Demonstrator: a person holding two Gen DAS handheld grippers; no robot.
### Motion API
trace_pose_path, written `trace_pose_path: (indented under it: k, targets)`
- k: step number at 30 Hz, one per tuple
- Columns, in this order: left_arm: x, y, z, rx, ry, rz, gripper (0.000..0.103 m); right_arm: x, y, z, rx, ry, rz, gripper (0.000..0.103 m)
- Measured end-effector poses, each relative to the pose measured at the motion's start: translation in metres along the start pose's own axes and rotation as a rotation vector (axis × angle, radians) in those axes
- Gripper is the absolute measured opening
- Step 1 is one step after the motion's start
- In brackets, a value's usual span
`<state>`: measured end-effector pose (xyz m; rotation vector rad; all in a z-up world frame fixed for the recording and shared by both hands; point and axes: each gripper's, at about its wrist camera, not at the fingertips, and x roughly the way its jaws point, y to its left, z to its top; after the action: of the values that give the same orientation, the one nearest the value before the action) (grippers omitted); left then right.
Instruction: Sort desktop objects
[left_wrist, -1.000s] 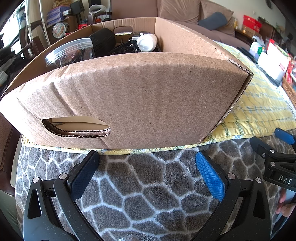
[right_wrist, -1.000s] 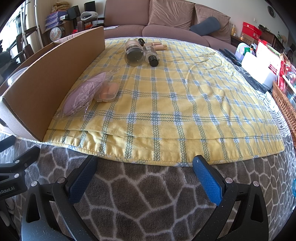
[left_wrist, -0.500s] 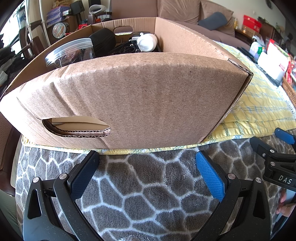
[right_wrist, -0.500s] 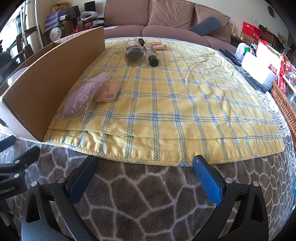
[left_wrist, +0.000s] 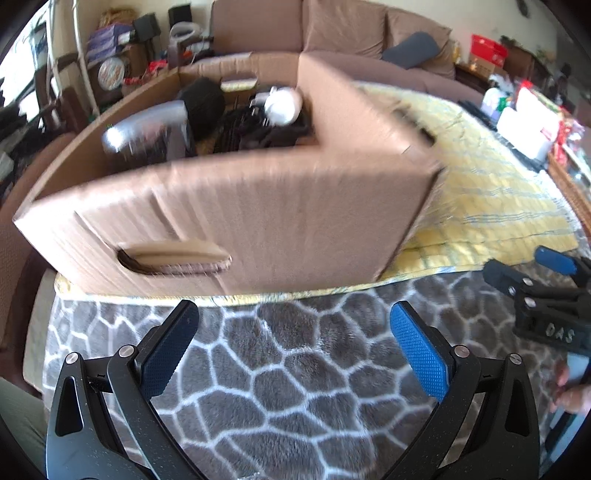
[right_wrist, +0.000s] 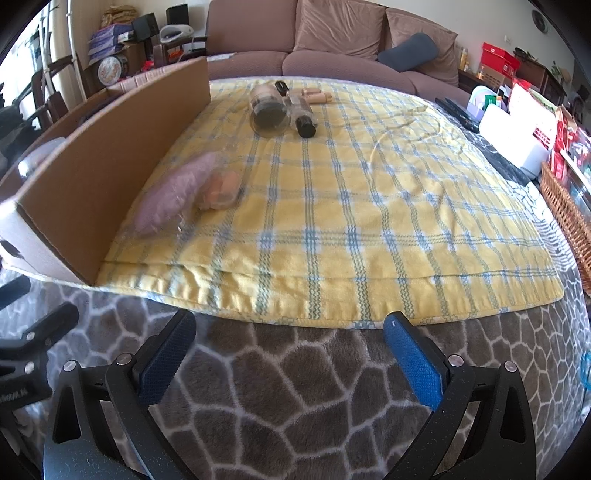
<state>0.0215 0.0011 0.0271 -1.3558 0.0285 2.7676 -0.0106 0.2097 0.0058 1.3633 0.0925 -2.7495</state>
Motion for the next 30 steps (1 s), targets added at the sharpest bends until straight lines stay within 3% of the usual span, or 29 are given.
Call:
trace_pose_path:
  k: [4,13,22,30]
  targets:
    - [-0.037,-0.005,0.013,0.077,-0.088,-0.024,0.103,-0.017,-0.003,0.011,0.026,-0.038,0.017,0.103]
    - [-0.076,0.0,0.078,0.13,-0.155,-0.128,0.103,-0.056,-0.018,0.057,0.062,-0.119,0.056,0.103]
    - [-0.06,-0.02,0.17,0.266,-0.19,-0.164,0.103,-0.069,-0.022,0.113,-0.019,-0.172,0.094,0.103]
    - [-0.019,-0.037,0.241,0.294,-0.169,-0.19,0.103,-0.031,-0.019,0.15,-0.066,-0.156,0.107,0.103]
